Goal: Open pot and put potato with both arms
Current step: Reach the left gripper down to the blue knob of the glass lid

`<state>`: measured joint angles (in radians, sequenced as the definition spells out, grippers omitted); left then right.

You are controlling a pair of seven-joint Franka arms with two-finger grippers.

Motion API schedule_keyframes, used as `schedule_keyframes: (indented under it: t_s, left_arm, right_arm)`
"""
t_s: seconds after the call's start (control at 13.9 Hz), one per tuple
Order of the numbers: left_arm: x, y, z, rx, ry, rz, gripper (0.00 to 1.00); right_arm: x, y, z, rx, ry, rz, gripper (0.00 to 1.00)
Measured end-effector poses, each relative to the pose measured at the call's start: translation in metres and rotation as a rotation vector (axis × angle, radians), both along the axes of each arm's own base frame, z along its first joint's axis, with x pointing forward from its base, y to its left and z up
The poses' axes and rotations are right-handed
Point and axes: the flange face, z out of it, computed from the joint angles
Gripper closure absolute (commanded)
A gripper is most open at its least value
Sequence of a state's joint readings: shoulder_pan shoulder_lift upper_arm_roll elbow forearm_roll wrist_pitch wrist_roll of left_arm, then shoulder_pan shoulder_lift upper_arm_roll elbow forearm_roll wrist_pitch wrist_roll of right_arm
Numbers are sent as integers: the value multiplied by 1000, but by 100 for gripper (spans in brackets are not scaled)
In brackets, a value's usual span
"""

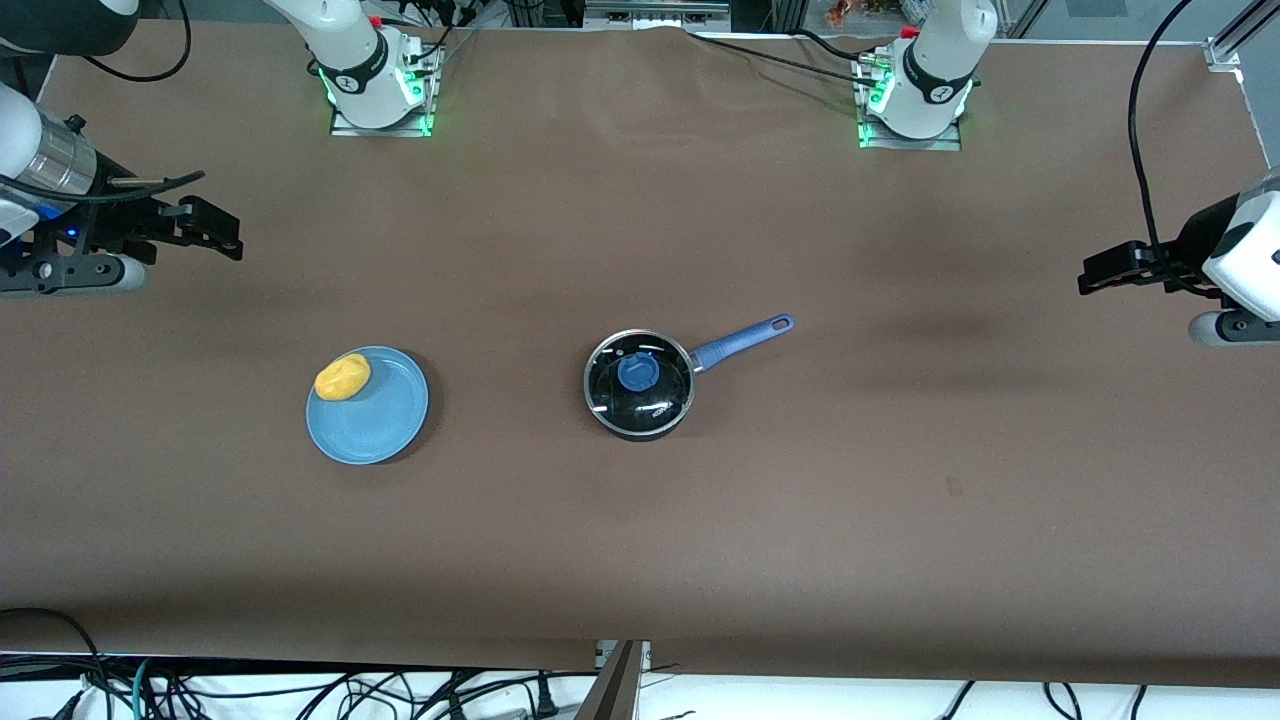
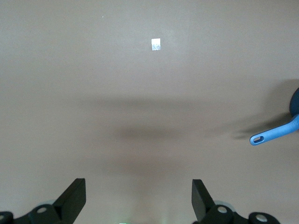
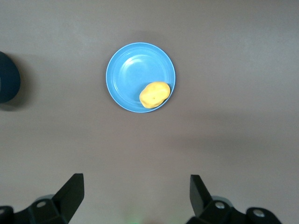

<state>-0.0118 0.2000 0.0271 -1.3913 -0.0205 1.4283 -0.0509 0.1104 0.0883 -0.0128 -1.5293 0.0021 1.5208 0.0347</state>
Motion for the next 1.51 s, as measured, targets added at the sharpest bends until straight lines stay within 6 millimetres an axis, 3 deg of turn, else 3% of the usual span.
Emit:
schedule_keyframes:
  t_s: [0.36,0.58,0.72,0.93,1.22,1.51]
  left_arm:
    - [0,-6,0,-1,0,-10,0]
    - [1,-32,0,-9,-6,-48,0]
    - [3,-62,-3,-14,-24,-25,0]
    - [9,-147,-24,-28,-68,80,0]
    - [6,-281,-83,-61,-92,195,0]
    - [-10,-375,-142,-90,-97,261,0]
  right_arm:
    - [0,1,0,6,-3,0,0]
    - [1,1,0,7,-5,-1,0]
    - [1,0,0,7,-7,-2,0]
    - [2,0,0,8,-12,-2,0]
    - [3,0,-1,8,-11,-2,0]
    - [3,3,-1,9,-13,2,0]
